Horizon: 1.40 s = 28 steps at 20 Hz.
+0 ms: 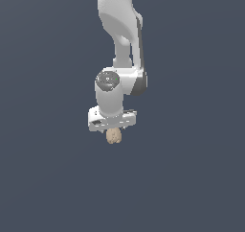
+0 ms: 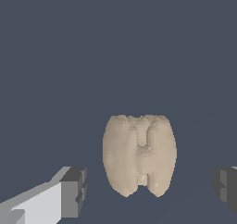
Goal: Pick up the object and move it to a goal position.
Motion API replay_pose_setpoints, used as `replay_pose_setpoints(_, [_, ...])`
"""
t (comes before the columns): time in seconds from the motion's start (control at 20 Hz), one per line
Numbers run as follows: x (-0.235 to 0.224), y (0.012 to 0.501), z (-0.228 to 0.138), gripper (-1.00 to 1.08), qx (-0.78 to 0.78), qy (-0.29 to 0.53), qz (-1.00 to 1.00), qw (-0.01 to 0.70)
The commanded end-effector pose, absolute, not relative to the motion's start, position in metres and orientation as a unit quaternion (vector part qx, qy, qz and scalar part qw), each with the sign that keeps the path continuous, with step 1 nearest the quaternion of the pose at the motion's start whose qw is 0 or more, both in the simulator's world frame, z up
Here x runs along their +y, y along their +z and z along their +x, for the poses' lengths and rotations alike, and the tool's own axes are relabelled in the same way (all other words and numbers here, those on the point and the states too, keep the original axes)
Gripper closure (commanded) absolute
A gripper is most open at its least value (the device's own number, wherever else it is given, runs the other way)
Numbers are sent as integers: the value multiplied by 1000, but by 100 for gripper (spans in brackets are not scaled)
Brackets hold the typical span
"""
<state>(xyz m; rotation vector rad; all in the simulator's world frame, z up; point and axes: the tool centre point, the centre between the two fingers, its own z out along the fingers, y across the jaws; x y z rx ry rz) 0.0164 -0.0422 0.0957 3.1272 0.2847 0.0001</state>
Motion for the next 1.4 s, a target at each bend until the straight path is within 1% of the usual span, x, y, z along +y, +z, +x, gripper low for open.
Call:
replay_pose_setpoints(0.0, [-44, 92, 17, -92, 94, 0, 996, 0])
replay_pose_setpoints(0.25, [-44, 89, 17, -92, 93, 0, 996, 0])
replay_pose_setpoints(0.7, [-44, 49, 16, -92, 94, 0, 996, 0])
replay_pose_setpoints(0.95, [-44, 42, 17, -92, 95, 0, 996, 0])
replay_pose_setpoints(1.0, [-44, 42, 17, 108, 95, 0, 996, 0])
replay_pose_setpoints(1.35, [-44, 42, 17, 108, 95, 0, 996, 0])
